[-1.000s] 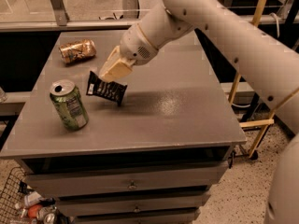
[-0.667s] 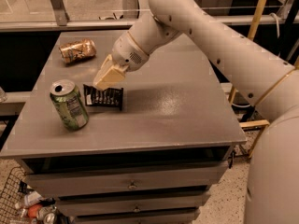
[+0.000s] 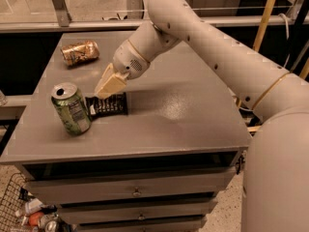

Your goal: Move rxbar chocolate near green can

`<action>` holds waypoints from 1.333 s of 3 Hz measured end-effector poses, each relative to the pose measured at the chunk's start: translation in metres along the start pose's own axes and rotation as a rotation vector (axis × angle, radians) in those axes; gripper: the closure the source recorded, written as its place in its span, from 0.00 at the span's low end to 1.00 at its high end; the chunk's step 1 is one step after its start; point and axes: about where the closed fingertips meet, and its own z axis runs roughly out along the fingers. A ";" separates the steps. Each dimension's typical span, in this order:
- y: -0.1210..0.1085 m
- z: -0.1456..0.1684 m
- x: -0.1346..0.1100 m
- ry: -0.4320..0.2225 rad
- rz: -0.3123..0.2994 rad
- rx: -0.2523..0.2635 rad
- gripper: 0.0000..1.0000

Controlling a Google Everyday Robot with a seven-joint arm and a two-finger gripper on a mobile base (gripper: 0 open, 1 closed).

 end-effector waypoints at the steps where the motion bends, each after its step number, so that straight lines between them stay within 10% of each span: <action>1: 0.000 0.002 0.000 0.000 -0.001 -0.004 0.58; 3: 0.000 0.008 -0.002 -0.001 -0.002 -0.012 0.04; 4: 0.000 0.009 -0.002 -0.001 -0.003 -0.014 0.00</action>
Offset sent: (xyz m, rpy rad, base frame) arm -0.0005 0.0018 -0.0011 0.0001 0.0018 0.0027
